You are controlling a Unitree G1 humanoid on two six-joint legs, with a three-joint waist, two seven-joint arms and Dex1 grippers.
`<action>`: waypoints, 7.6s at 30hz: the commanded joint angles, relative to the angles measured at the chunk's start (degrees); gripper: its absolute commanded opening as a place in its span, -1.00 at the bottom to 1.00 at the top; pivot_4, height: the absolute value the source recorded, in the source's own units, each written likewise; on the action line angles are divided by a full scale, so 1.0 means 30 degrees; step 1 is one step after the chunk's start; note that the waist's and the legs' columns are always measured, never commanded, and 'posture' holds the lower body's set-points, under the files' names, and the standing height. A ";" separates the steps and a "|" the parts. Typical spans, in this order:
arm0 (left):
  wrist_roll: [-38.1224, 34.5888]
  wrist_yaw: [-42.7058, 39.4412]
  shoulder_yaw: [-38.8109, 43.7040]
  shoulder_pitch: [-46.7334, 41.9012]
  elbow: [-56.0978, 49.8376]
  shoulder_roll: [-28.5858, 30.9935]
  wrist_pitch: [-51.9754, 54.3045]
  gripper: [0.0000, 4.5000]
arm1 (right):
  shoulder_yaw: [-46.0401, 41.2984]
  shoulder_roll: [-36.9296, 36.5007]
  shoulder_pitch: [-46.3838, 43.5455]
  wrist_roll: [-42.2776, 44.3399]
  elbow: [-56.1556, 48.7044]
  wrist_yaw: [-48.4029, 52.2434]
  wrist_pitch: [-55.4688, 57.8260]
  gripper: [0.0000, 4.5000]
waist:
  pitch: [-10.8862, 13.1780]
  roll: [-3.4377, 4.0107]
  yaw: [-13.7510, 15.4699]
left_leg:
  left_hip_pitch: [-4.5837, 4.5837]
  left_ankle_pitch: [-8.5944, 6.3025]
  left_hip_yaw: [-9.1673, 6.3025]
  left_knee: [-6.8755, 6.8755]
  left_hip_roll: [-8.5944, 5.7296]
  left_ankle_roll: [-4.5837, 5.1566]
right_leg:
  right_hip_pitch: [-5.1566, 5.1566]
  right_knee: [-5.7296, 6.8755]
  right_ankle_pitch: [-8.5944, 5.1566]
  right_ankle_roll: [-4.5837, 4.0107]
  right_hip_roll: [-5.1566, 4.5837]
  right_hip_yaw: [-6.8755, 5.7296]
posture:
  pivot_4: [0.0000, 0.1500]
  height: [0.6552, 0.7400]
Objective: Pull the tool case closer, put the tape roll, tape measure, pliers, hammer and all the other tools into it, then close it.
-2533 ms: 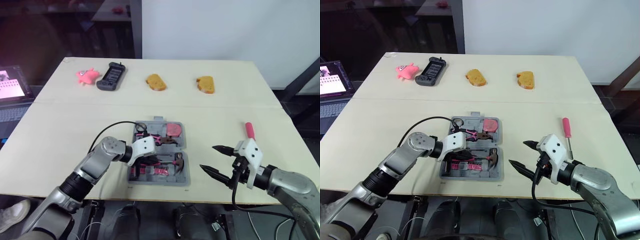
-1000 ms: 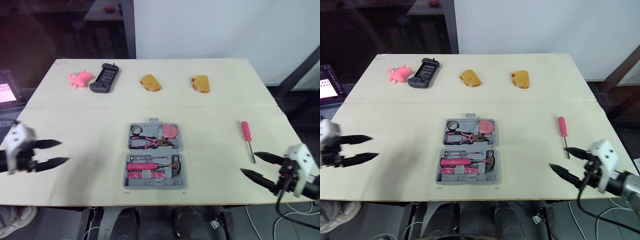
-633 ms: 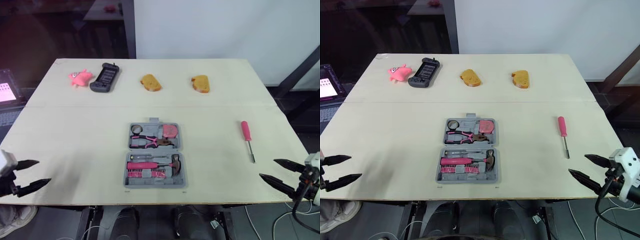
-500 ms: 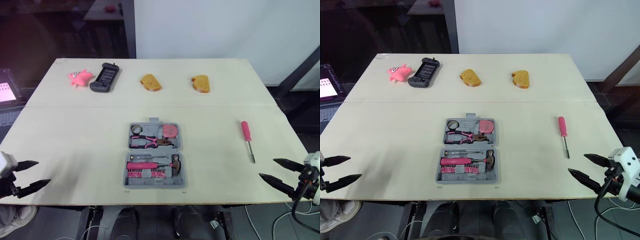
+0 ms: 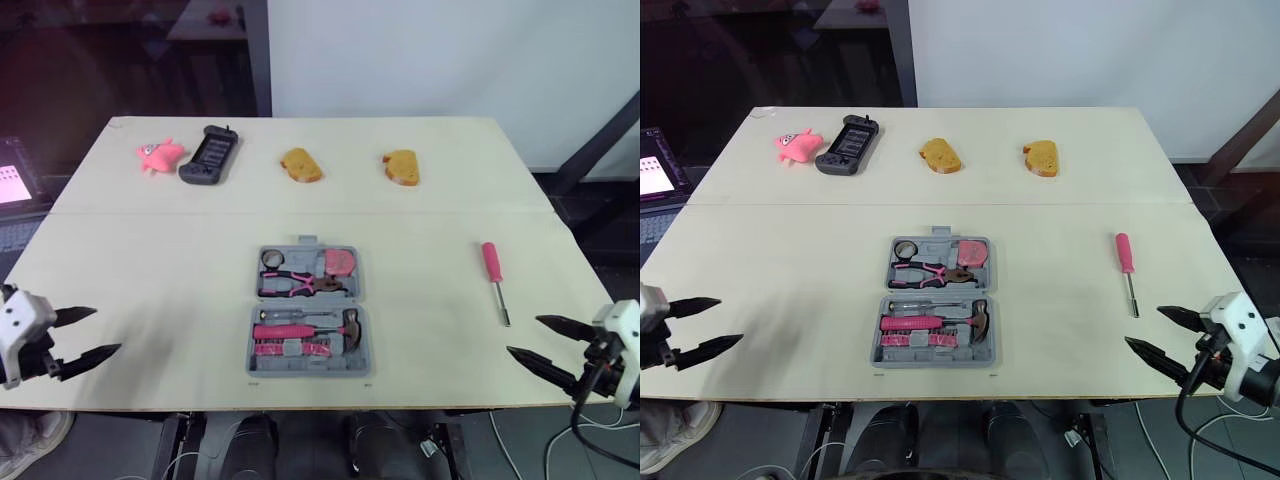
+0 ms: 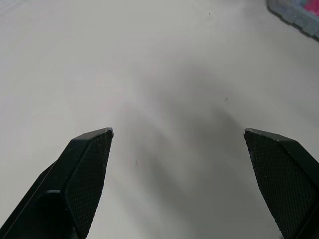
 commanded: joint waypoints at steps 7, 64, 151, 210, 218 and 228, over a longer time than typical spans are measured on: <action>-0.1740 0.1283 -0.3341 0.0188 -0.8367 -0.2695 0.1990 0.96 | 0.2400 0.2891 -0.3836 -0.0405 -0.4873 -0.9923 0.7080 1.00 | -0.0010 -0.0019 -0.0071 | 0.0000 0.0010 0.0006 0.0009 0.0001 -0.0017 | 0.0002 0.0007 0.0029 0.0046 0.0000 0.0023 | 1.00 1.00; -0.4032 0.6342 -0.6898 -0.1255 -1.6876 -0.3790 0.6975 1.00 | 0.6879 0.4065 -1.9273 -0.6946 1.3622 -1.6274 1.0690 -0.46 | -0.0011 0.0096 -0.0047 | -0.0288 0.0043 -0.0016 0.0164 -0.0037 -0.0047 | -0.0265 0.0104 0.0154 0.0199 0.0030 0.0053 | 1.00 1.00; -0.3860 -0.3727 -0.1101 0.3249 -0.9588 0.0258 0.2218 1.00 | 3.1632 1.0999 -2.8621 -0.2455 0.2647 -0.6179 1.8765 -0.82 | 0.0086 0.0158 -0.0843 | -0.0346 0.0067 -0.0062 0.0144 0.0026 -0.0086 | -0.0509 0.0373 0.0120 0.0050 0.0053 -0.0050 | 1.00 1.00; -0.3262 -0.2871 -0.1897 0.2292 -0.9154 -0.0017 0.2566 1.00 | 2.7827 0.7774 -2.1001 -0.5143 0.0646 -0.5534 1.2873 -0.97 | 0.0082 0.0098 -0.1007 | -0.0356 0.0068 -0.0079 0.0138 0.0028 -0.0088 | -0.0498 0.0361 0.0115 0.0052 0.0052 -0.0076 | 1.00 1.00; -0.3294 -0.2777 -0.1905 0.2361 -0.9247 0.0049 0.2651 1.00 | 2.8157 0.7950 -2.1018 -0.5416 0.0664 -0.5315 1.3344 -0.97 | 0.0077 0.0091 -0.1017 | -0.0346 0.0068 -0.0079 0.0137 0.0028 -0.0087 | -0.0490 0.0362 0.0115 0.0052 0.0052 -0.0076 | 1.00 1.00; -0.3497 -0.1067 -0.1808 0.1510 -0.8510 -0.0443 0.3871 1.00 | 2.1513 0.7837 -2.0232 -0.3199 -0.2776 -0.4541 1.0079 -0.97 | 0.0082 0.0090 -0.0963 | -0.0354 0.0068 -0.0077 0.0143 0.0025 -0.0088 | -0.0488 0.0361 0.0118 0.0060 0.0048 -0.0075 | 1.00 1.00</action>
